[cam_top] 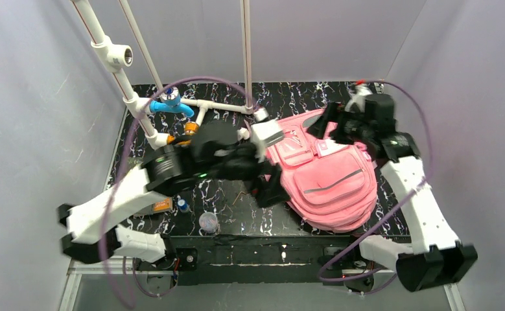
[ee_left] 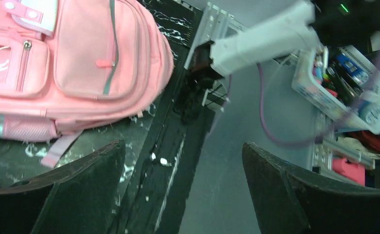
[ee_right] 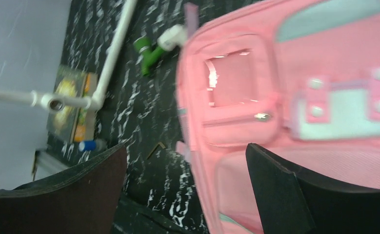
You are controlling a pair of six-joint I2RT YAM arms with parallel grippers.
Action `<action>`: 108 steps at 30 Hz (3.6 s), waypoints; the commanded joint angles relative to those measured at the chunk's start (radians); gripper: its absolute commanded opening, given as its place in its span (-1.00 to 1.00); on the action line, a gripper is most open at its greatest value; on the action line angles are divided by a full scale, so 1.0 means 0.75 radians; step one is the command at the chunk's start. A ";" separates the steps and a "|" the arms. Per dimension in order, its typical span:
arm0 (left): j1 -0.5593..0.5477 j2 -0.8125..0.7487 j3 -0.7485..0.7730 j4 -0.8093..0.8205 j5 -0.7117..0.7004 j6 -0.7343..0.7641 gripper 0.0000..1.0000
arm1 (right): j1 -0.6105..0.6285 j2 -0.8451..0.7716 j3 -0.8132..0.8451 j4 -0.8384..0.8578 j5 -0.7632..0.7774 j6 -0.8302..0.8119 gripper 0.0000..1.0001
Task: Pack the student bag
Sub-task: Place the book in the student bag, then pick up the book from the center of the board.
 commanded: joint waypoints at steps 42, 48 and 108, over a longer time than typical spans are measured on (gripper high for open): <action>1.088 -0.881 -1.007 -0.388 -1.263 -0.613 0.88 | 0.827 0.740 -0.007 1.035 0.157 0.358 0.95; 1.768 -0.723 -0.983 -0.216 -0.982 -0.508 0.97 | 0.825 0.941 0.107 1.139 0.019 0.373 0.95; 2.710 -0.818 -2.334 1.366 -0.312 -1.179 0.63 | 0.845 1.290 0.414 1.278 -0.225 0.505 0.92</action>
